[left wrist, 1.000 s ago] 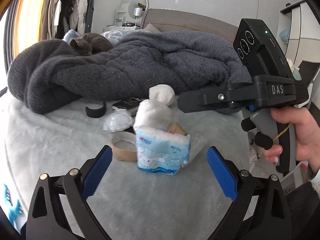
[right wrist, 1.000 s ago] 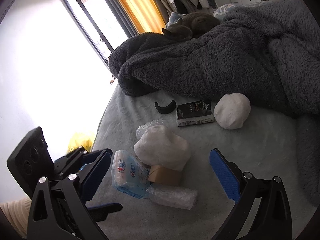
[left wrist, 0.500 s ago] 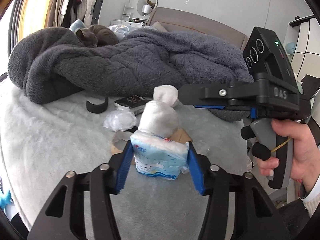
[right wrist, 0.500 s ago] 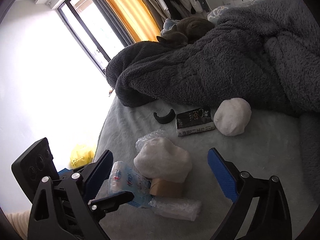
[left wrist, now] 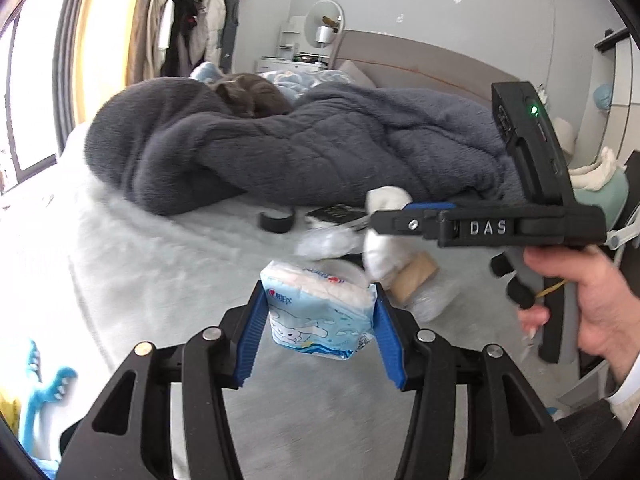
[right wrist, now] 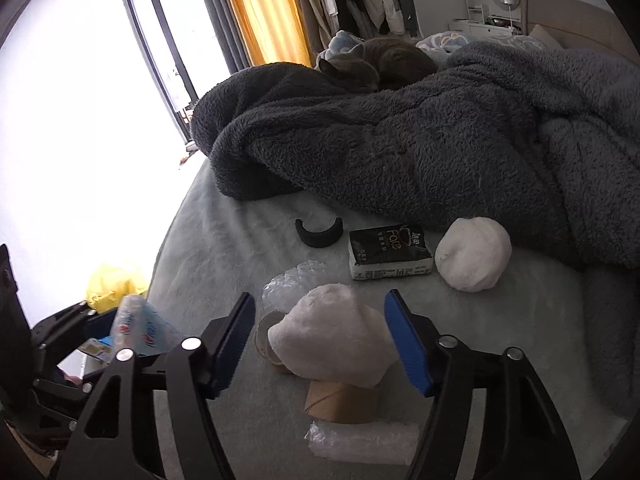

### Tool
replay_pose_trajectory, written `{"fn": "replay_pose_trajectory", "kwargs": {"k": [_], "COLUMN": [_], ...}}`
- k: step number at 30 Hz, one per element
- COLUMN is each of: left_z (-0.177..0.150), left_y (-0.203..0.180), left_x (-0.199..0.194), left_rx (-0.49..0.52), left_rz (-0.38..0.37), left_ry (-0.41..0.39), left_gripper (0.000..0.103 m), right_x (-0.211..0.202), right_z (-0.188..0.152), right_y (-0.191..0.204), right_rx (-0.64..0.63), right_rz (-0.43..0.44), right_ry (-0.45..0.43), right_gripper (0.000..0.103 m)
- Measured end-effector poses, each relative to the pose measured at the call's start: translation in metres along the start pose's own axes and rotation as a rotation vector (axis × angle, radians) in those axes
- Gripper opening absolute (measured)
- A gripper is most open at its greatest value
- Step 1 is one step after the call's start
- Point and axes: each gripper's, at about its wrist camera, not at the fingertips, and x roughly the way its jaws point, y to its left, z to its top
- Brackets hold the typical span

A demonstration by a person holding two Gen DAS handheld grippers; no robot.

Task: Collect trash
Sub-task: 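Grasp the blue-and-white tissue pack with the left tool while the right tool grasps white crumpled tissue, then carry both held items over the black trash bin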

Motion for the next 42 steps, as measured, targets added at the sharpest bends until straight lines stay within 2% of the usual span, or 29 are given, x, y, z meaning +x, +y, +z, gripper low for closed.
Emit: {"fn": "replay_pose_trajectory", "kwargs": {"k": [4,9,11,24,29,36,42], "left_z": [-0.006,-0.012,-0.015,-0.04,-0.044,-0.049,-0.06], "left_y": [0.016,0.034,0.041,0.101,0.122,0.141,0.16], "left_x": [-0.011,-0.02,-0.023,-0.045,-0.063,-0.09,-0.094], "left_rx": [-0.02,-0.043,-0.051,-0.154,-0.206,-0.257,-0.272], "left_rz": [0.029,0.059,0.074,0.187,0.177,0.16,0.215], "left_ry": [0.004,0.013,0.021,0.082,0.048,-0.021,0.029], "left_gripper": [0.054,0.054,0.054,0.054,0.054,0.054,0.054], "right_x": [0.005,0.015,0.016,-0.007,-0.013,-0.009,0.005], "right_z": [0.002,0.002,0.003,0.024,0.03,0.035,0.034], "right_y": [0.006,0.013,0.018,0.054,0.08,0.113,0.152], "right_rx": [-0.019,-0.049,-0.066,-0.067,-0.11,-0.135,-0.171], "right_rz": [-0.05,-0.113,-0.134,-0.159,-0.148,-0.081,-0.004], "right_ry": [0.013,0.046,0.044,-0.147,-0.216,-0.241,-0.222], "right_gripper": [0.055,0.032,0.028,0.027,0.027,0.027,0.027]}}
